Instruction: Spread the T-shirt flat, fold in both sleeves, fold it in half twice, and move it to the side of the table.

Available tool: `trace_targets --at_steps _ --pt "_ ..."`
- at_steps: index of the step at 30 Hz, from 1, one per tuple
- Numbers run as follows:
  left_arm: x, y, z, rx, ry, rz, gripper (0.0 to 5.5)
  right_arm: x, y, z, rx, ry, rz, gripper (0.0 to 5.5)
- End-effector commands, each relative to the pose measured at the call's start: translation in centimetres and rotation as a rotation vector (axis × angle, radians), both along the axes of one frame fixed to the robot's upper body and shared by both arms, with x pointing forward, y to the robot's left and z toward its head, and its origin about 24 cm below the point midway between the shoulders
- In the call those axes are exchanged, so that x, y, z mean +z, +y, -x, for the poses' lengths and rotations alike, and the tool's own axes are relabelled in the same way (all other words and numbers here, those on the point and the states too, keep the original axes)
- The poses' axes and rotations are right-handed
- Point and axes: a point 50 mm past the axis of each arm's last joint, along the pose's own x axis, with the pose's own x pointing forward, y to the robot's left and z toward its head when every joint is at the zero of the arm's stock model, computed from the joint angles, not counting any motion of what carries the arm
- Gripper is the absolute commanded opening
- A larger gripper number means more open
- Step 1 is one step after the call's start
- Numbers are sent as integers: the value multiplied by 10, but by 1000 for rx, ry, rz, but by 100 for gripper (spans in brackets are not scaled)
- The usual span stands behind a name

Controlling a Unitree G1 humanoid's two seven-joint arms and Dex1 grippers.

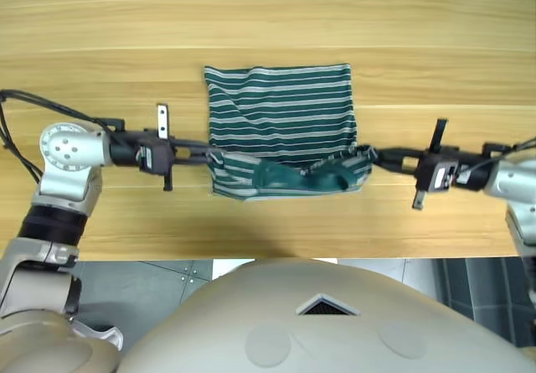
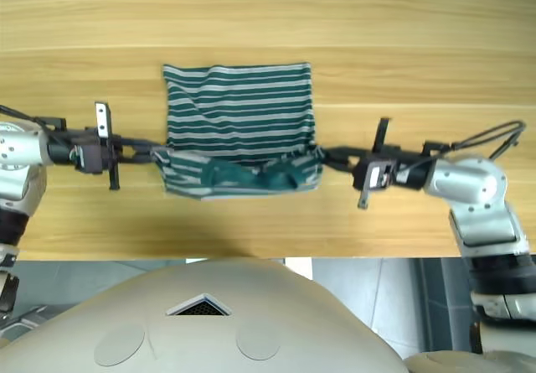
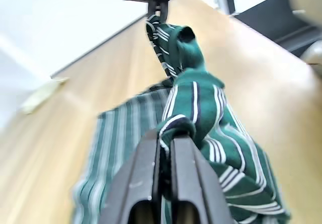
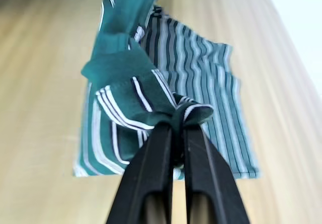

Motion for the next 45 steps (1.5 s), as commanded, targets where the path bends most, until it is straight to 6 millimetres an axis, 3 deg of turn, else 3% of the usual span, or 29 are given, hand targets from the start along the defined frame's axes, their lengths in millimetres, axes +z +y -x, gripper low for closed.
trace_targets --at_steps 1,5,10,17,24,36,40,45 --pt "4 3 -32 115 -12 53 3 1 6 -32 -58 -33 16 9" --pt "-7 4 -65 267 32 55 3 -8 12 -64 -119 -46 68 9" --pt "-37 -7 -105 547 143 -78 3 -29 33 -105 -179 -27 93 9" --pt "-42 -17 -125 775 163 -94 3 -38 47 -144 -285 -7 78 9" --pt "-48 -17 -131 916 187 -86 3 -50 50 -156 -396 14 104 9" --pt "-63 -31 -138 1174 422 -43 3 -102 52 -139 -618 172 162 9" --pt "-66 -35 -137 1198 457 -52 89 -102 50 -139 -697 225 44 97" --pt "-51 -35 -147 1266 527 151 165 -88 46 -148 -810 267 -178 176"
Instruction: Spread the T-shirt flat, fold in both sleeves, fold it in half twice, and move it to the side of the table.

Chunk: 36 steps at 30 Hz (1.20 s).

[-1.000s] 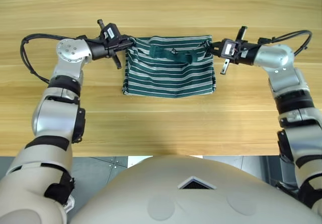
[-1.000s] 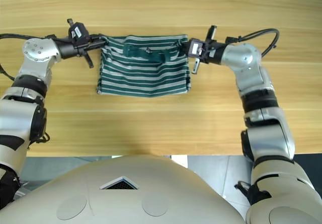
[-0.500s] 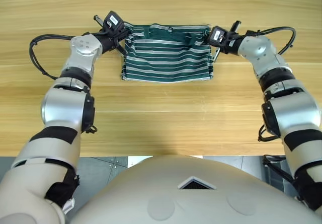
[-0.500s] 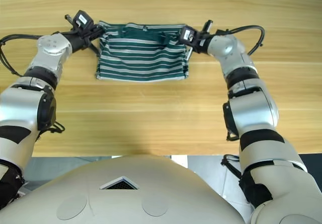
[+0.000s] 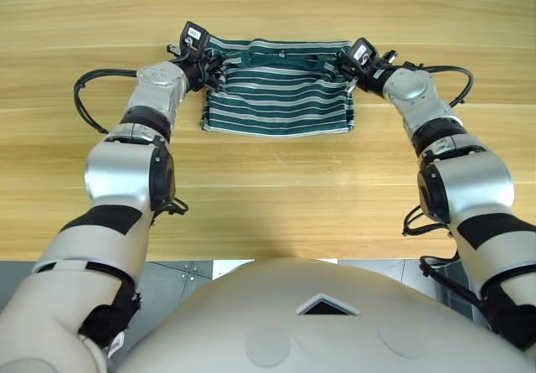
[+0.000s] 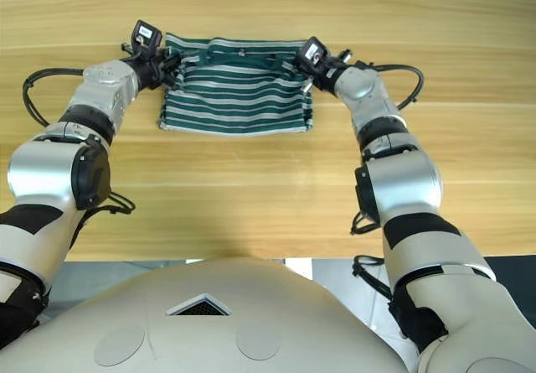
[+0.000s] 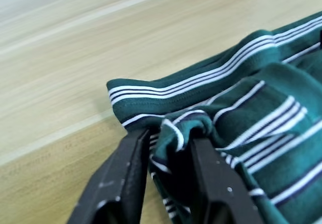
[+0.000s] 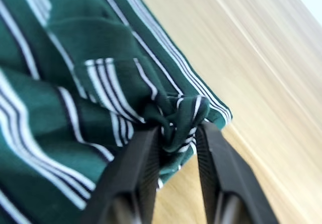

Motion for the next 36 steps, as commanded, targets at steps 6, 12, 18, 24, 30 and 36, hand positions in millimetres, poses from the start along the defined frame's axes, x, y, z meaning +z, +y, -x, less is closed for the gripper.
trace_targets --at_steps 6,12,18,24,30,36 --pt "43 5 -27 292 -123 282 258 15 -9 -11 -275 -11 -401 281" --pt "49 16 -30 484 -132 464 350 30 -30 -18 -493 -63 -704 382" --pt "59 22 -29 325 -250 461 400 22 -27 -1 -151 -147 -367 483" --pt "59 24 -22 158 -346 407 400 -10 -13 35 242 -74 -100 538" --pt "51 21 -17 118 -356 355 400 -42 -10 69 445 84 25 538" --pt "51 22 -17 115 -361 340 400 -18 -10 130 856 81 -160 538"
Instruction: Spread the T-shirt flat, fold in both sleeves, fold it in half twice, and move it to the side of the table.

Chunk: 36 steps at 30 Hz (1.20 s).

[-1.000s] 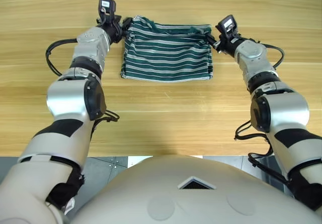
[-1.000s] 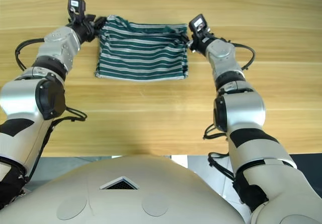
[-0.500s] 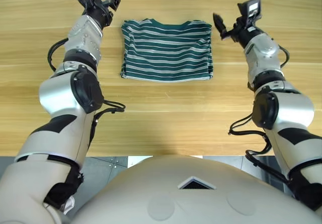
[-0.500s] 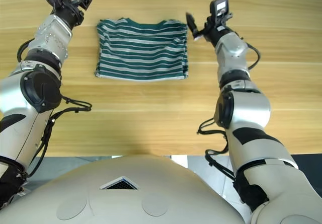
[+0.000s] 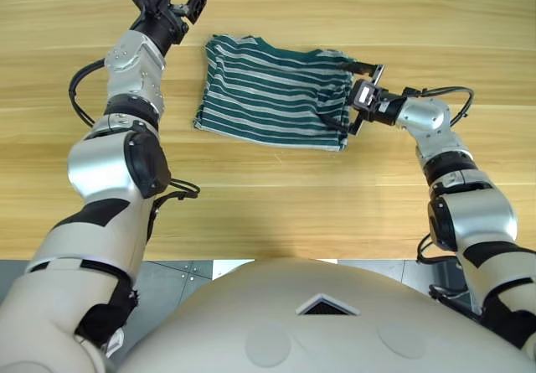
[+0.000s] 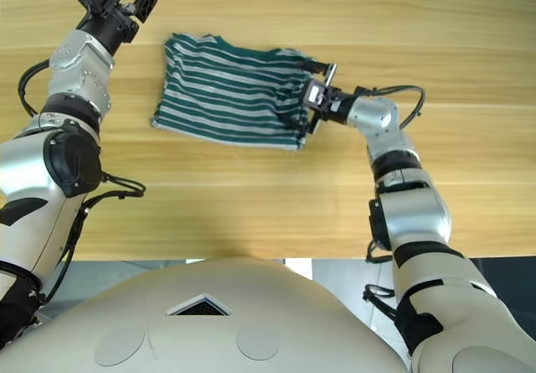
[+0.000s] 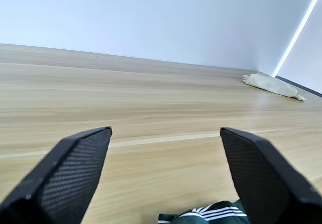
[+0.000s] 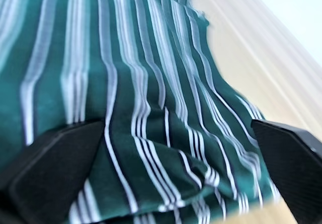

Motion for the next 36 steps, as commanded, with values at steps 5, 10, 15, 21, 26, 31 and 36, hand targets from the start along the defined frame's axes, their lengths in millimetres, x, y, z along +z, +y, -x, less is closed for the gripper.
trace_targets --at_steps 5,10,15,21,26,31,36 --pt "3 4 -1 2 -6 -48 400 72 25 119 618 57 -345 538" --pt "4 -1 -1 -36 -18 -79 400 99 28 119 653 17 -444 538" --pt "3 -13 3 -168 -70 -114 400 93 31 60 322 -98 -340 538" --pt "-2 -21 9 -275 -111 -136 400 51 12 -3 -71 -262 75 538" --pt "-8 -31 18 -405 -146 -172 400 23 -4 7 -42 -198 197 538" --pt "-12 -37 34 -635 -207 -176 400 -1 -35 31 -6 -24 264 538" --pt "-18 -30 60 -890 -280 -176 400 -16 -62 53 -11 132 279 538"
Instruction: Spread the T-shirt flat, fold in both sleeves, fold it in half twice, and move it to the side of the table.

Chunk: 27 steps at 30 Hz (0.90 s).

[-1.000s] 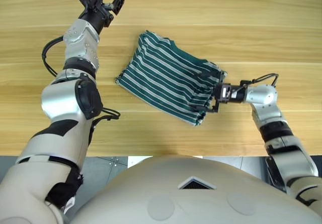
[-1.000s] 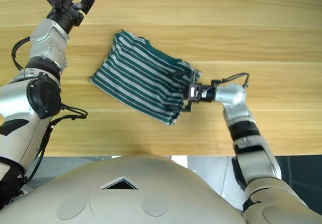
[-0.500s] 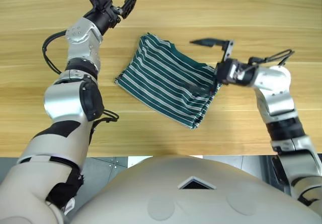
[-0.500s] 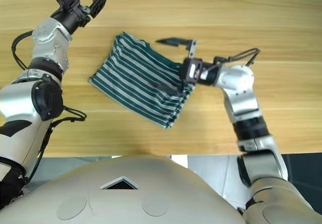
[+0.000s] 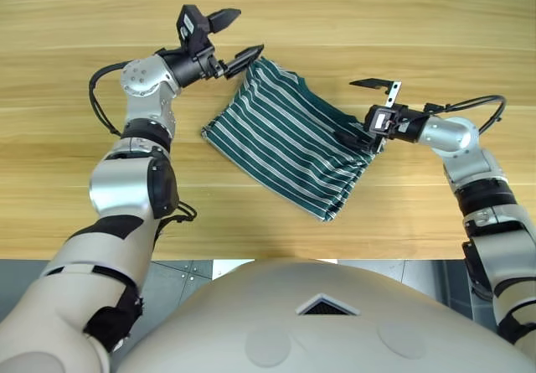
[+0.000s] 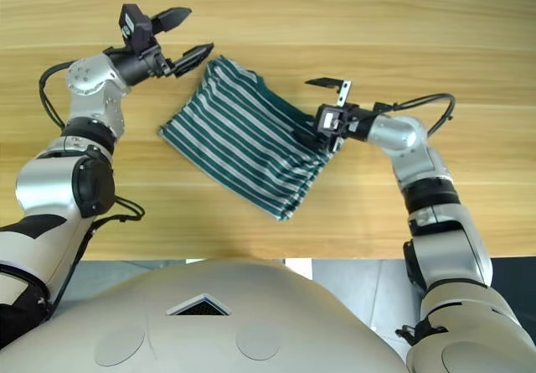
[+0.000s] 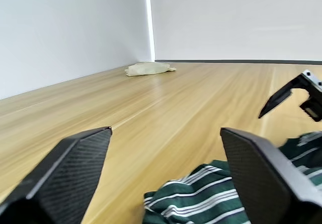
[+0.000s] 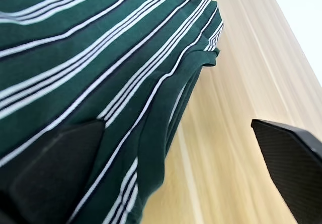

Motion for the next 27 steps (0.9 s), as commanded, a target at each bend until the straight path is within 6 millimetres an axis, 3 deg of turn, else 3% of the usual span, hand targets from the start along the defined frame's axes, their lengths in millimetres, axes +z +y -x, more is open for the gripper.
trace_targets --at_steps 1,5,11,15,17,22,27 --pt "0 10 17 -153 -52 -5 400 -33 -27 40 26 264 91 538" --pt "7 16 16 -160 -79 11 400 -27 1 64 196 321 -84 538" --pt "-7 -2 31 -292 -87 -77 400 -23 10 34 59 204 -115 538" --pt "-25 -38 59 -471 -111 -137 400 -18 23 17 7 114 -149 538" --pt "-28 -46 68 -520 -129 -165 400 -20 30 15 16 101 -145 538" --pt "-25 -46 66 -499 -135 -190 400 -9 48 23 138 92 -196 538" --pt "-38 -39 69 -488 -111 -285 400 2 35 28 152 84 -165 538"
